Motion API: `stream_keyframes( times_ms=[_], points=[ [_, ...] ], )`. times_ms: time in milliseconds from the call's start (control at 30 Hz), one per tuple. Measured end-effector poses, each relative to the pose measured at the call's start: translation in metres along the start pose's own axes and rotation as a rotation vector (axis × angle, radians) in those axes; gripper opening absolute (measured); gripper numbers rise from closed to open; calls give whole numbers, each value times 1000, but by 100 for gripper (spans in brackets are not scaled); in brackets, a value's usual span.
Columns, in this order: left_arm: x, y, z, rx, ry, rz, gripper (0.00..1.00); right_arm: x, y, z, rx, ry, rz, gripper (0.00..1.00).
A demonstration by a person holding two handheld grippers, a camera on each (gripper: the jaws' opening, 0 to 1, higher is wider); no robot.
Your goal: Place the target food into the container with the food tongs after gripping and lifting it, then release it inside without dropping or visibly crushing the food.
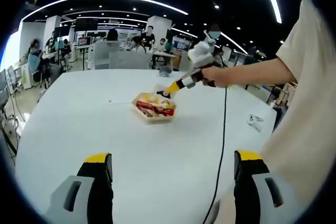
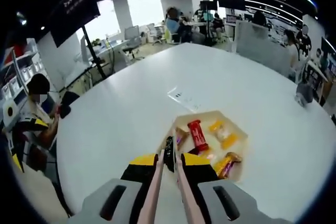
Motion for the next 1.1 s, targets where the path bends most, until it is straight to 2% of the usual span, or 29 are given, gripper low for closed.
stream_keyframes(
  times_ms=[600,1100],
  points=[
    [3,0,0,0,-3,5,96,34,6,24,-25,41,23,16],
    [4,-2,-2,2,-4,-1,96,47,12,45,-56,31,51,16]
  ],
)
Point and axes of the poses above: the point that each gripper's makers call its tool centre point, and the gripper's own axes: y roughly backward along the fingers, z roughly to its right, x roughly out of its top, the point moved 7 cm from there along y, roughly backward along the fingers, and after that the axes turned 14 degrees about x, right-handed, at the moved point
